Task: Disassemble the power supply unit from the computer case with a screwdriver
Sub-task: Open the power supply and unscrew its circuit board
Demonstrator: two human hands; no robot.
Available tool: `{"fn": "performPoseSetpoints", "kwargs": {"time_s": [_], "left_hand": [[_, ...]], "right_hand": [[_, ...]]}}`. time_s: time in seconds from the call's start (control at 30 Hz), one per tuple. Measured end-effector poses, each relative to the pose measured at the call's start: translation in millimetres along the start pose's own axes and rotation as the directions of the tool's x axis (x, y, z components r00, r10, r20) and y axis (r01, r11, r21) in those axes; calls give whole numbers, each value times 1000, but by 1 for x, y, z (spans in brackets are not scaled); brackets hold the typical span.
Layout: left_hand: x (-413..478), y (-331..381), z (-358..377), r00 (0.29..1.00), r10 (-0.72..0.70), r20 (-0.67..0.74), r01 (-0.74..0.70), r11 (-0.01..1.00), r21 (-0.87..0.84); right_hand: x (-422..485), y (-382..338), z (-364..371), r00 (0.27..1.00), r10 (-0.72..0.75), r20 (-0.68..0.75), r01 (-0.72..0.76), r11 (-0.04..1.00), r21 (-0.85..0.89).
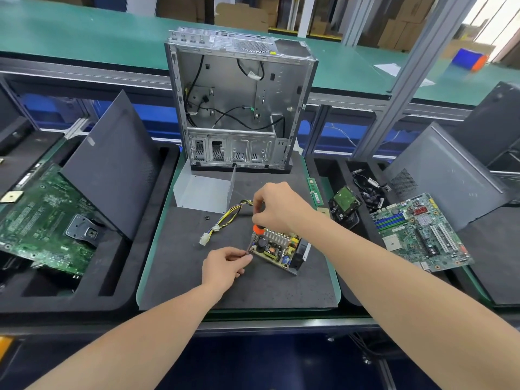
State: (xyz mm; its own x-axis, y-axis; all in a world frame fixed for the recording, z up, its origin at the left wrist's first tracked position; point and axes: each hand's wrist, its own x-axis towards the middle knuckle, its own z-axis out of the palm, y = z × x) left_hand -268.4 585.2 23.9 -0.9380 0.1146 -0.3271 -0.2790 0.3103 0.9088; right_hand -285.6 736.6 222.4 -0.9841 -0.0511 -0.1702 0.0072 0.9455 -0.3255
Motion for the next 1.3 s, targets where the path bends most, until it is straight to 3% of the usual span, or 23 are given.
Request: {"fn": "performPoseSetpoints", "kwargs": {"time_s": [0.2, 0.3, 0.4, 0.5, 0.57, 0.77, 0.97, 1.3], "left_hand": [[-1, 0, -5, 999, 41, -23, -38, 992, 118], [-1, 10, -17, 981, 188, -55, -169, 955, 245], [12, 34, -41, 934, 309, -179, -249, 924, 291], [34, 51, -70, 902, 245, -355, -154, 952, 266], [48, 53, -87, 899, 180, -400, -64, 956, 285], [83, 37, -113, 945, 114, -306, 41, 888, 457], [97, 28, -112, 974, 118, -194, 12, 827, 563], [99, 32, -107, 983, 128, -135, -20, 795, 606]], "right_hand": [[0, -1, -3, 1000, 10, -18, -10, 1000, -7], [2, 1, -6, 999, 23, -30, -23, 1000, -5], [3, -2, -7, 999, 23, -33, -23, 1000, -4], [4, -7, -5, 999, 33, -19, -33, 999, 3], [5, -11, -3, 999, 33, -8, -33, 999, 7], [6, -17, 4, 999, 49, -9, -49, 998, 32], [4, -17, 9, 993, 112, -28, -110, 993, 42], [-4, -20, 13, 985, 164, -53, -162, 986, 47]]}}
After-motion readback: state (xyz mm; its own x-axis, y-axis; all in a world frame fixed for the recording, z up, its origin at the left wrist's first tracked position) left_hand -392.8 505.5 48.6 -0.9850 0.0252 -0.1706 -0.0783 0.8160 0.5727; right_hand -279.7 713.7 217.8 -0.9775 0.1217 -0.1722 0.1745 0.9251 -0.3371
